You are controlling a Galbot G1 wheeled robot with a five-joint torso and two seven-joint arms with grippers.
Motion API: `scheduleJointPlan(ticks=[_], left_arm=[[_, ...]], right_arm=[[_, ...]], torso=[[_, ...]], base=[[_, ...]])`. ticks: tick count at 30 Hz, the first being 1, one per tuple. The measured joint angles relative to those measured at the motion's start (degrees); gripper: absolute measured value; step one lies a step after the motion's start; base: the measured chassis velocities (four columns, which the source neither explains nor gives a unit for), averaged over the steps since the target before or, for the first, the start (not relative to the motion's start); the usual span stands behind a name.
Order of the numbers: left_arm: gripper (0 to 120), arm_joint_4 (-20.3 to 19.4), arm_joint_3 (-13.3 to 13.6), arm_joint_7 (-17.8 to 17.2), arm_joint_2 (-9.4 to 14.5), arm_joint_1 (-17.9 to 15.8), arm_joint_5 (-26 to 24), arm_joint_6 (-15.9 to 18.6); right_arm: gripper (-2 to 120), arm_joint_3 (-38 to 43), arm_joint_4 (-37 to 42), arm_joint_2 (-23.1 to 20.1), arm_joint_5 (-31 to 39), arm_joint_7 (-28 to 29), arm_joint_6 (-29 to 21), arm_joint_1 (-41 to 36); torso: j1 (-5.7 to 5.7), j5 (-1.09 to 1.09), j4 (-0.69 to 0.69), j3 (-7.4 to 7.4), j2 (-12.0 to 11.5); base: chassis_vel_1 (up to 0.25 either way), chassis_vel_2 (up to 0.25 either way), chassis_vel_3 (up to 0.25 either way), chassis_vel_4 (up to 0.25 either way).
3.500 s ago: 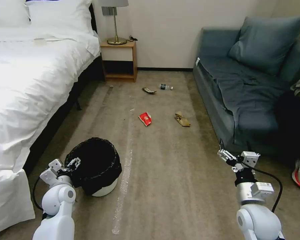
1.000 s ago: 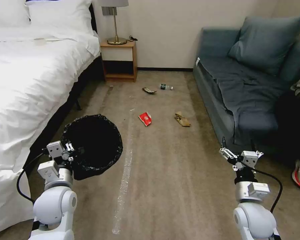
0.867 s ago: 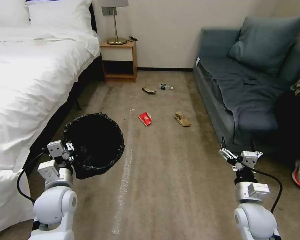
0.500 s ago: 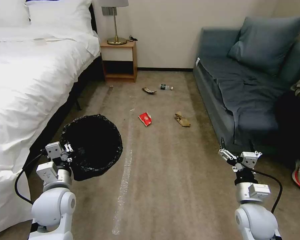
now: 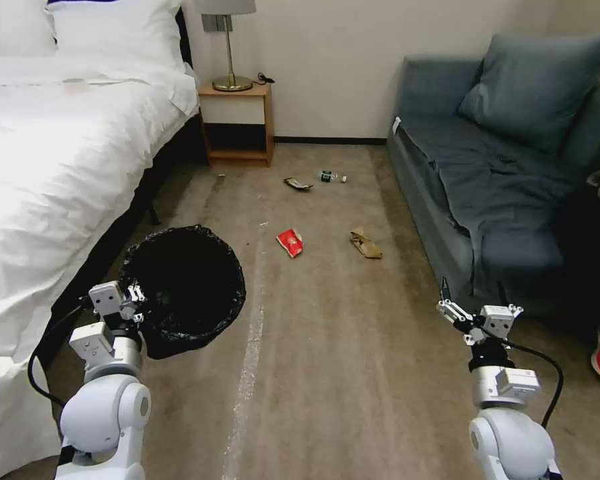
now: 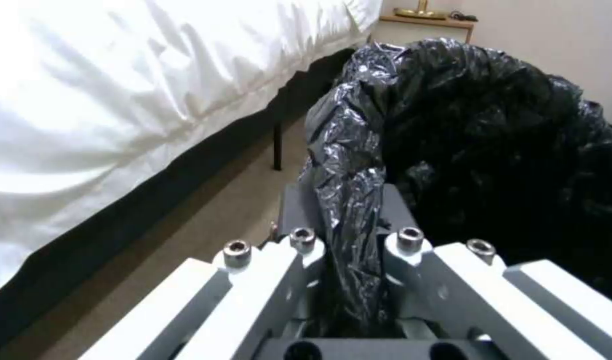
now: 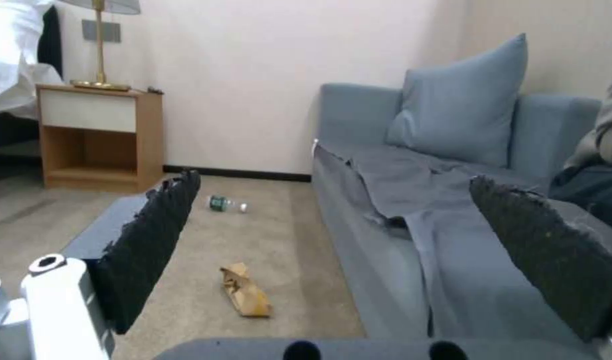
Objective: Pick up the trash bin, then pick up the garbage on the floor and place it into the trash bin.
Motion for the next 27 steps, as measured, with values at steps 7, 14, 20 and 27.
scheduleJointPlan(ticks=[7, 14, 20, 27], left_arm=[[5, 0.06, 0.03, 0.11, -0.08, -0.06, 0.03, -0.16], [5, -0.3, -0.05, 0.12, -0.1, 0.09, 0.12, -0.23], [5, -0.47, -0.02, 0.12, -0.19, 0.3, 0.28, -0.41], [5, -0.98, -0.12, 0.42, -0.14, 0.77, 0.38, -0.64]], right_arm=[[100, 0.01, -0.14, 0.08, 0.02, -0.41, 0.31, -0.14], [100, 0.4, 0.07, 0.06, 0.15, -0.73, 0.52, -0.21], [100, 0.44, 0.27, 0.11, 0.29, -0.87, 0.64, -0.57], [100, 0.59, 0.89, -0.04, 0.31, -0.99, 0.7, -0.62]], torso=[[0.0, 0.0, -0.01, 0.0, 0.0], [0.0, 0.01, -0.01, 0.0, 0.0], [0.0, 0.01, 0.0, 0.0, 0.0], [0.0, 0.0, -0.01, 0.0, 0.0]], base=[[-0.061, 0.047, 0.047, -0.056], [-0.073, 0.071, 0.076, -0.061], [-0.061, 0.08, 0.068, -0.074], [-0.078, 0.075, 0.081, -0.083]])
